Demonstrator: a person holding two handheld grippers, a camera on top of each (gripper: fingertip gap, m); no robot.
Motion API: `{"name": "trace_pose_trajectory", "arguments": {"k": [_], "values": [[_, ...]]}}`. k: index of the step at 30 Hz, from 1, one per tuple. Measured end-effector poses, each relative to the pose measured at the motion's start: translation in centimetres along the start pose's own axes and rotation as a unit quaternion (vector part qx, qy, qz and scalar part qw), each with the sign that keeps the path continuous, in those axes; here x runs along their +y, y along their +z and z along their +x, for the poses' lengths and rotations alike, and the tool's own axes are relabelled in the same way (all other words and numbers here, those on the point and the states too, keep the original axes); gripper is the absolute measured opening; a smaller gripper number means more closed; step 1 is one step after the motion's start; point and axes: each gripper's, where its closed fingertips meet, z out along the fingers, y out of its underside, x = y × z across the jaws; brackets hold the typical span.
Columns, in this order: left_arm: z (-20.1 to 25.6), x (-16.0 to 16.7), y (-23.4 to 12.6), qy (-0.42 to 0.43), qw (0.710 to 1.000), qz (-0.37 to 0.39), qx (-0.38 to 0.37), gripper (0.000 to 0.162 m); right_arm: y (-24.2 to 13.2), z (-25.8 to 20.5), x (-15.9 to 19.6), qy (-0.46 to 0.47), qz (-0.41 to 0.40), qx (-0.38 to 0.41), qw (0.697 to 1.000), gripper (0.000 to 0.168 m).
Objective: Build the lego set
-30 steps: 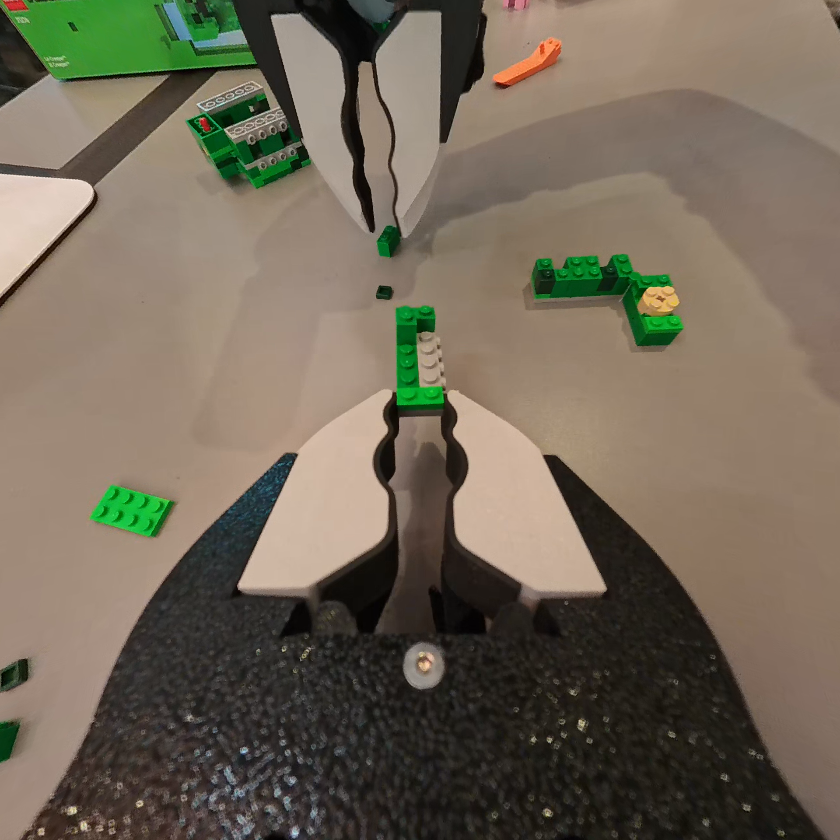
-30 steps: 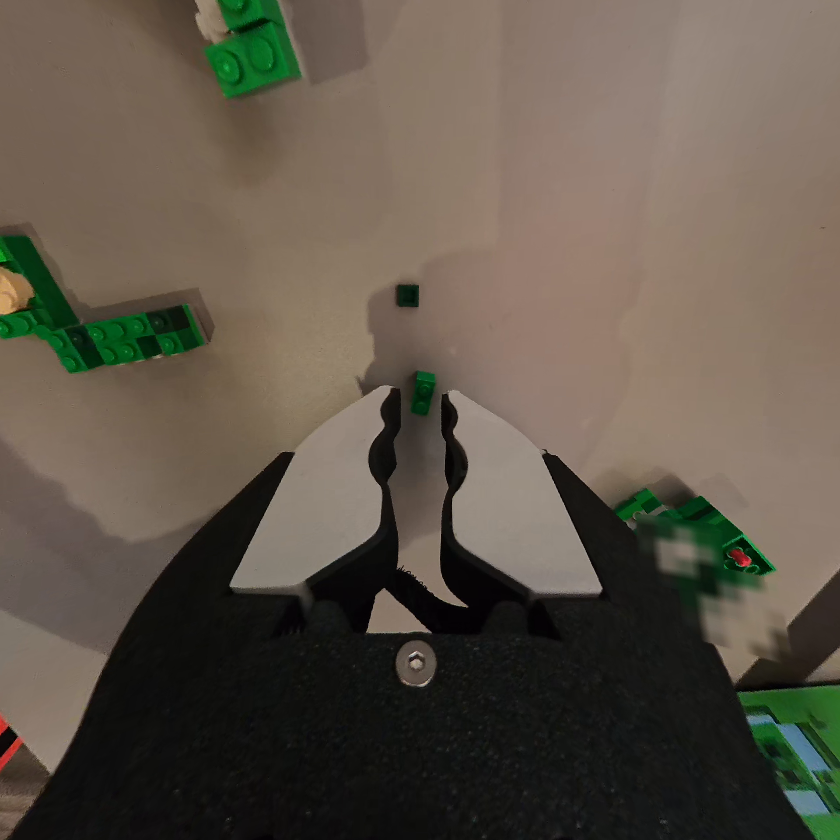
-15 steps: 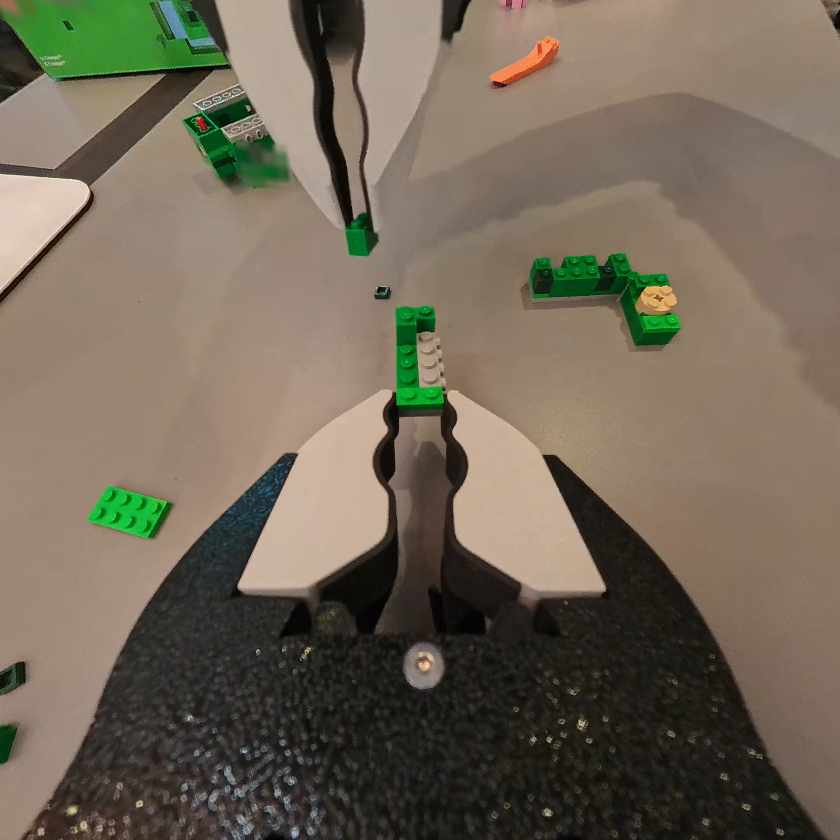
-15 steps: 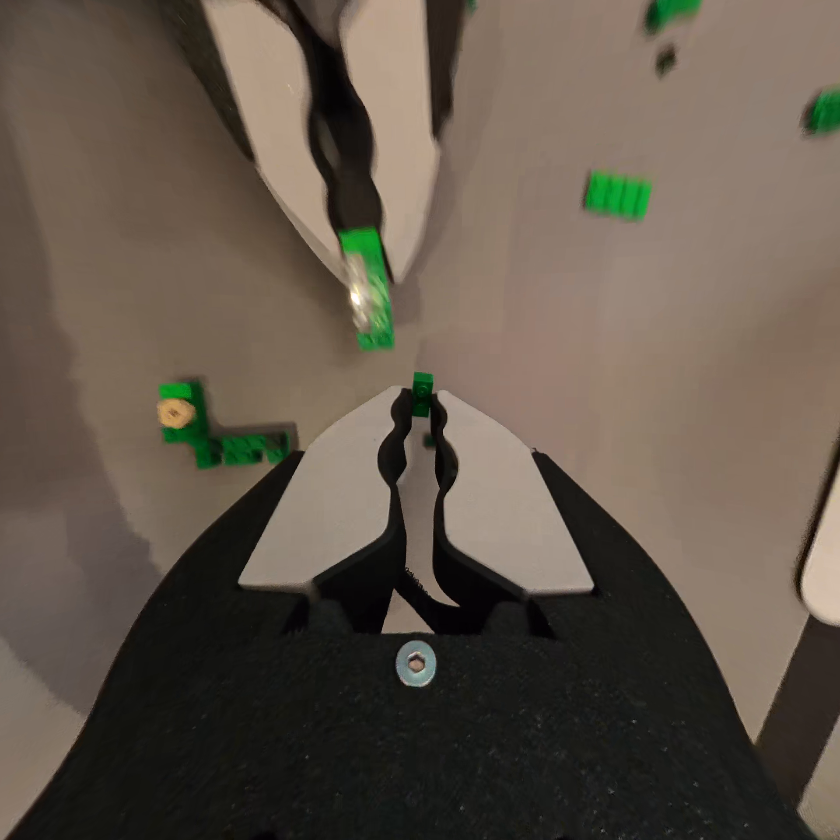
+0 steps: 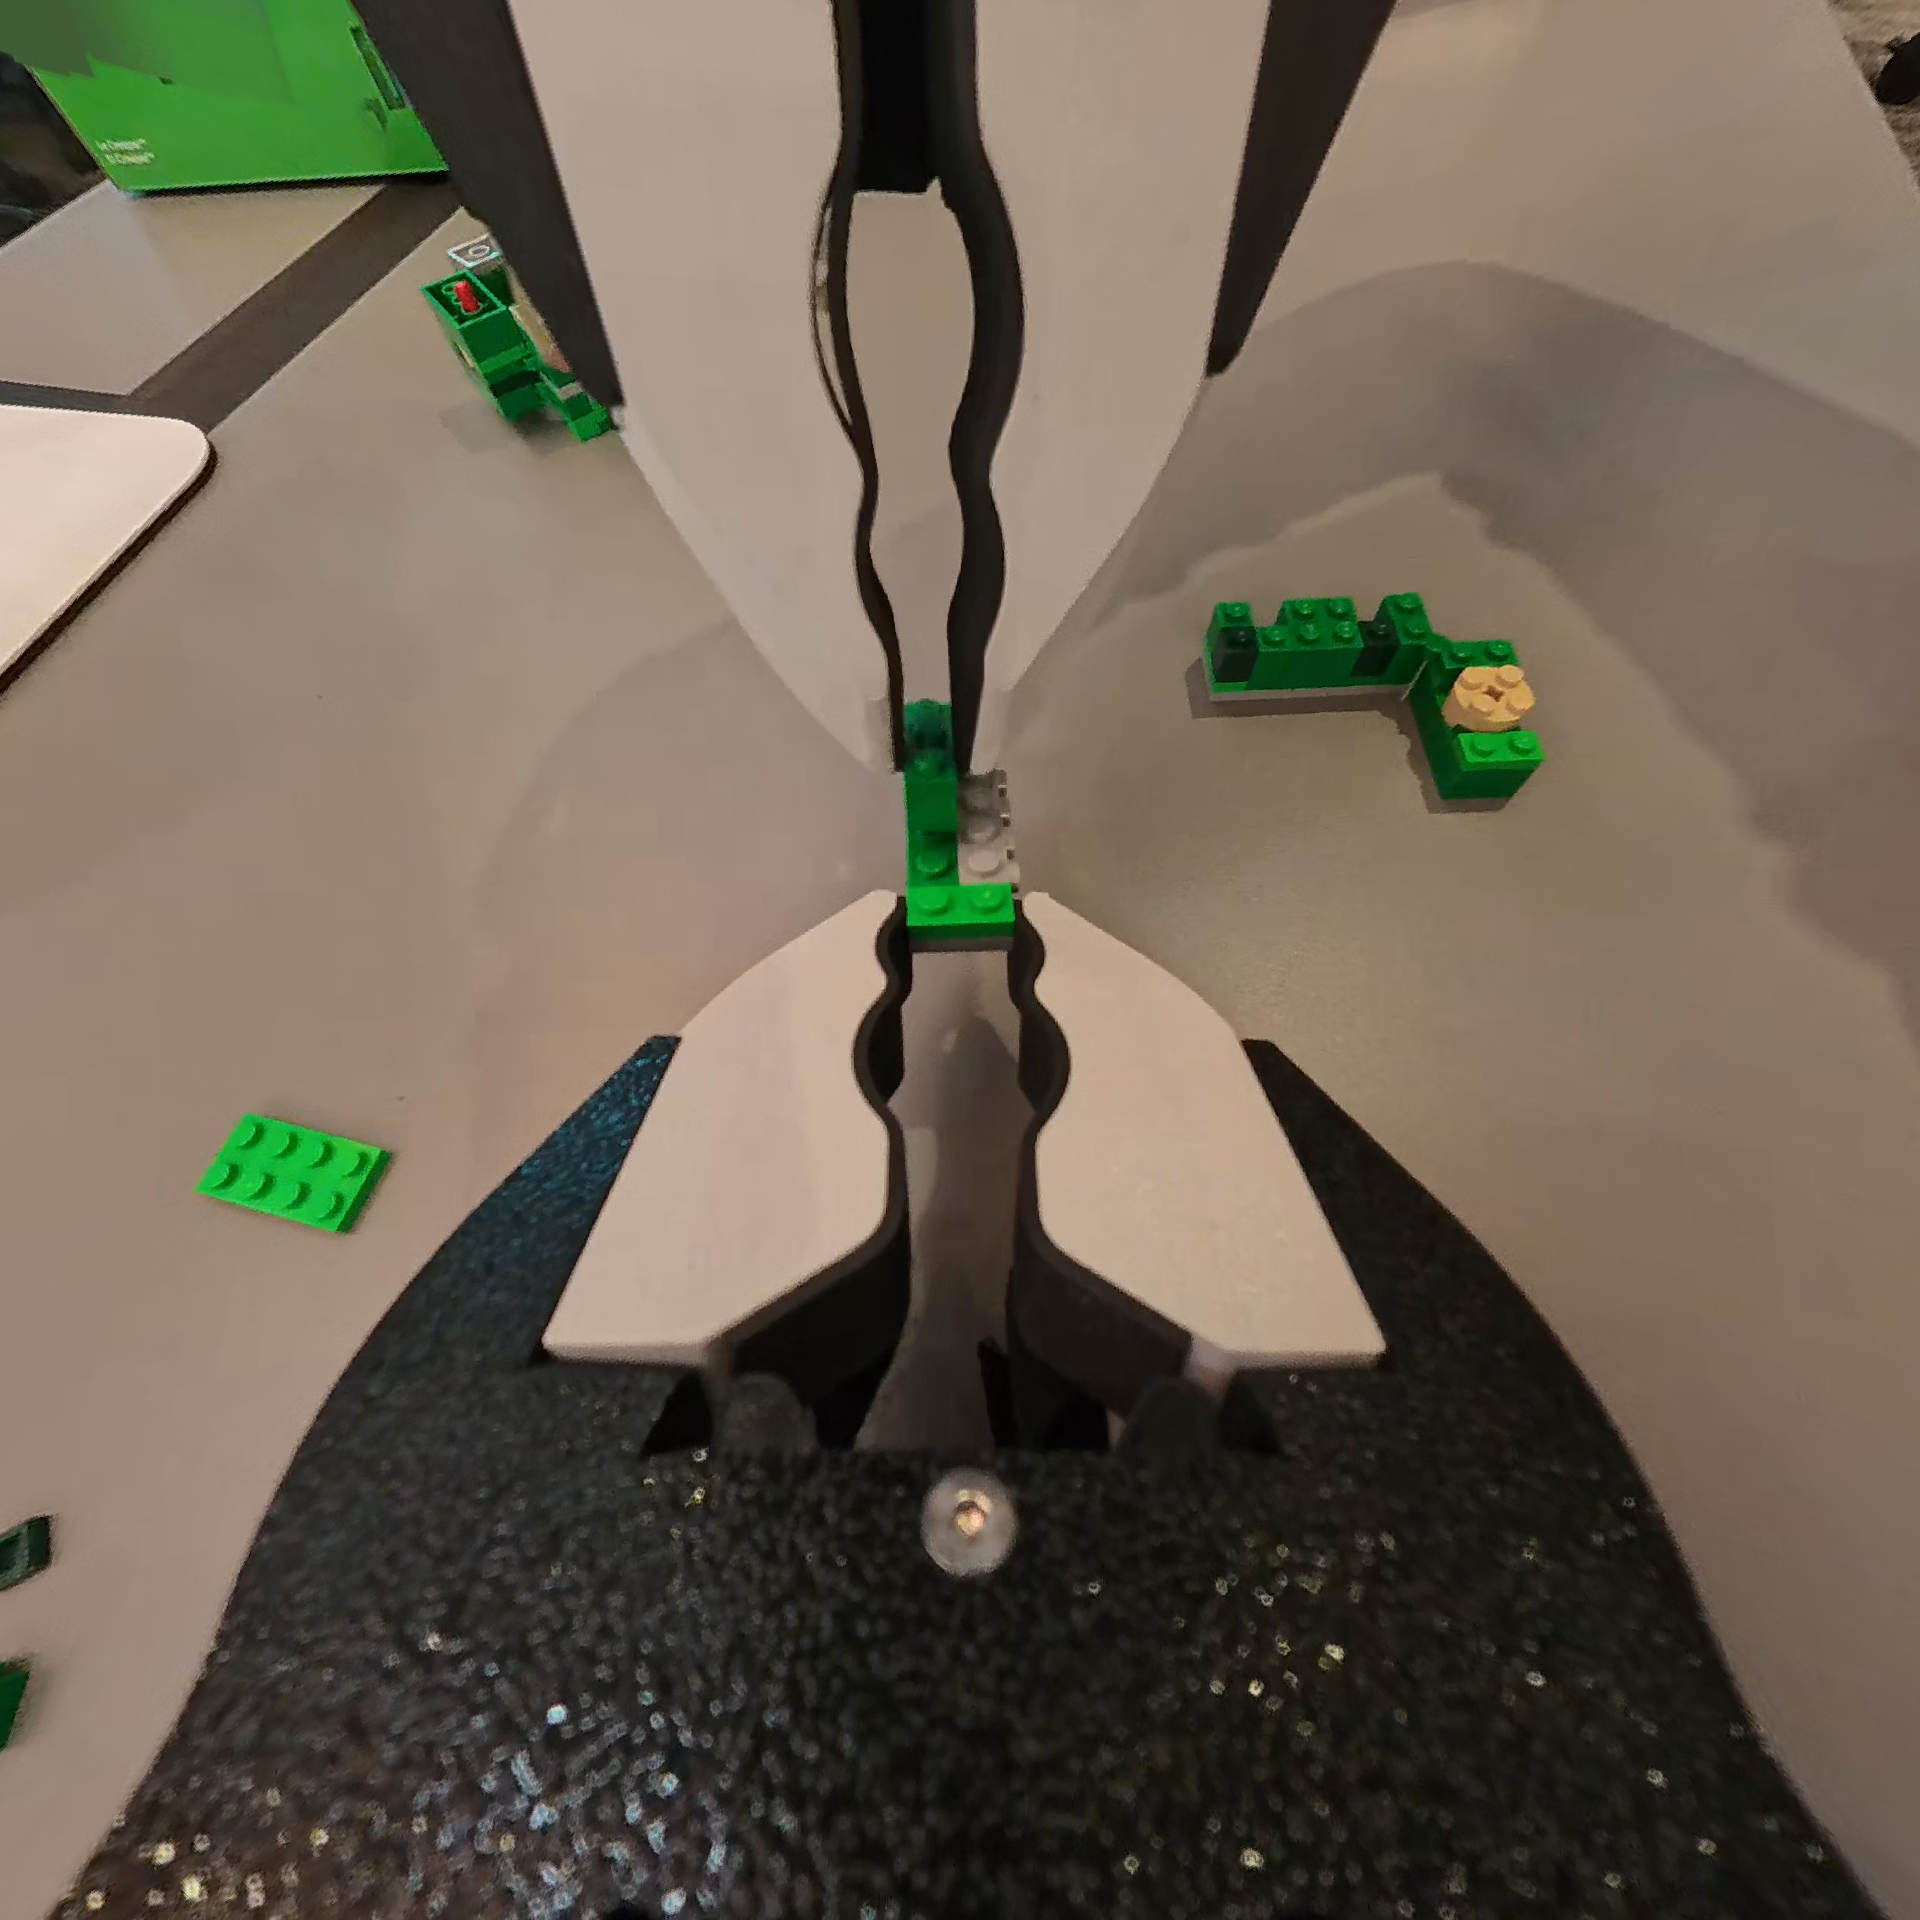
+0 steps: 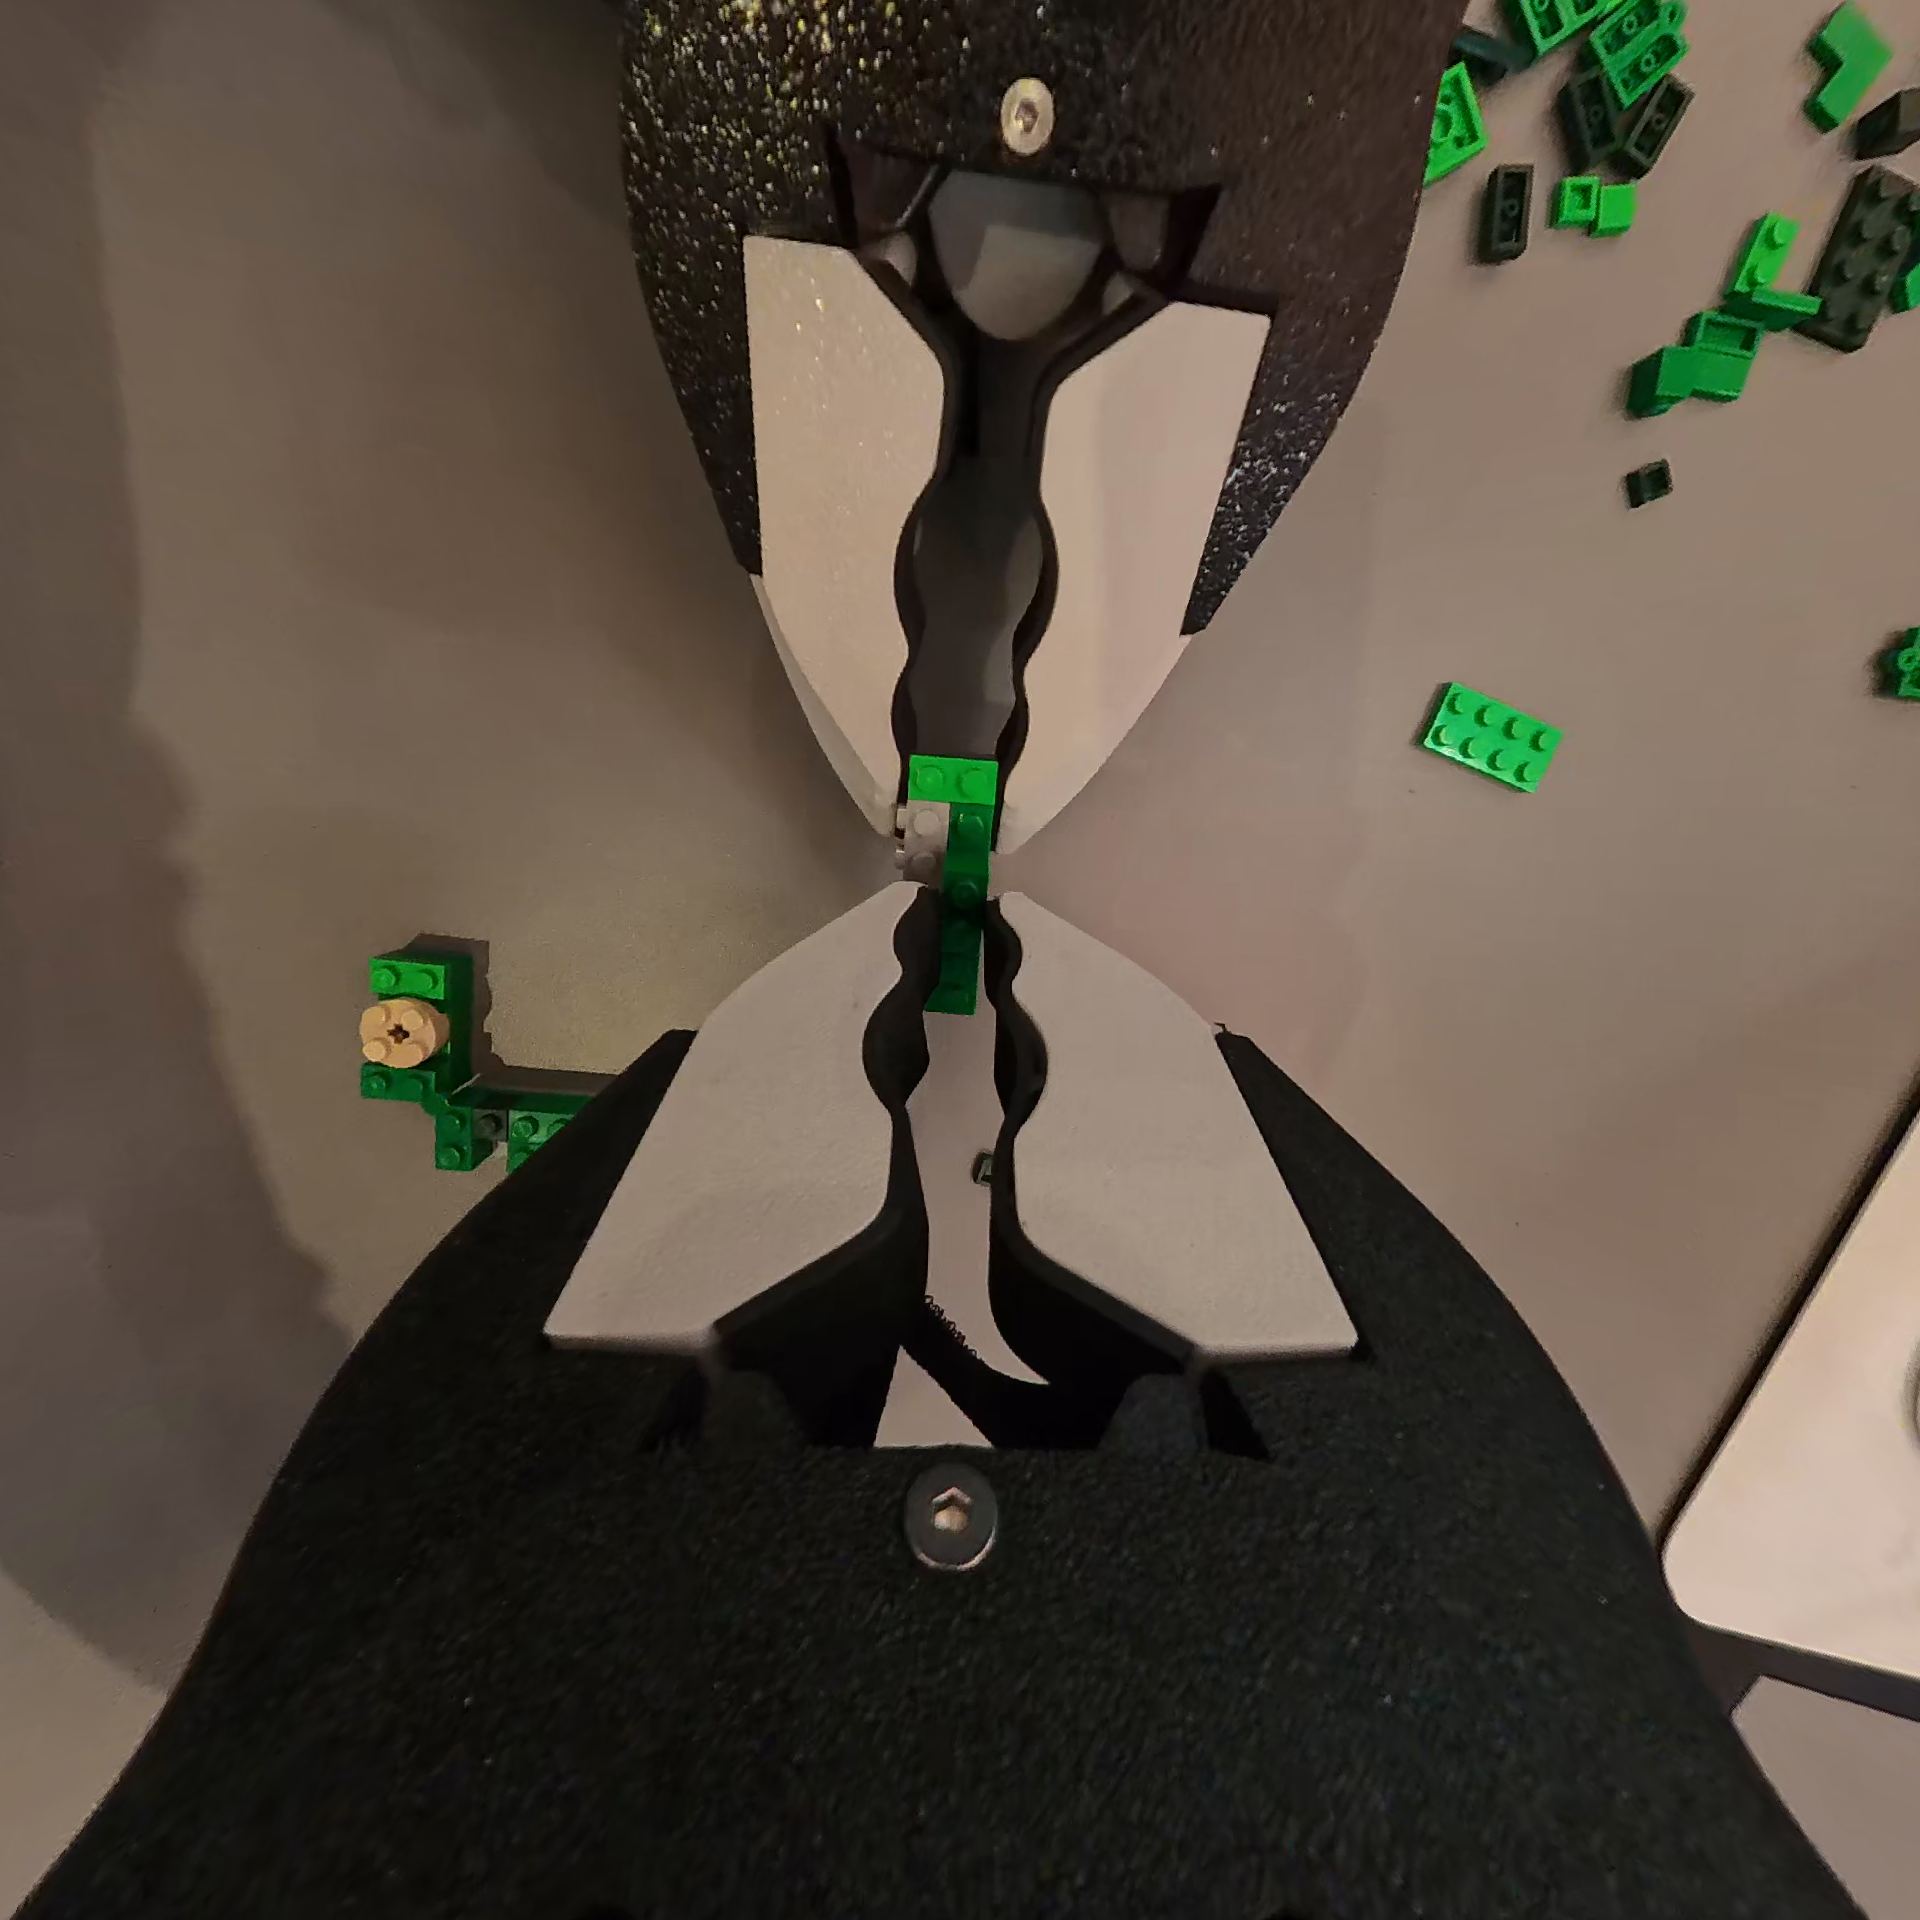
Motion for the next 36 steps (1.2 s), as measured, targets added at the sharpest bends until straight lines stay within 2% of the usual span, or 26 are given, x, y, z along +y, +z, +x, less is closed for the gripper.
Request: {"name": "trace_pose_trajectory", "arguments": {"k": [18, 36], "values": [[0.23, -0.16, -0.03, 0.008, 1.0, 0.006, 0.004, 0.017, 0.09, -0.16, 0.07, -0.012, -0.021, 0.015, 1.0, 0.008], [0.29, -0.12, -0.02, 0.01, 1.0, 0.005, 0.007, 0.017, -0.36, -0.02, 0.2, 0.003, -0.007, 0.016, 1.0, 0.008]]}}
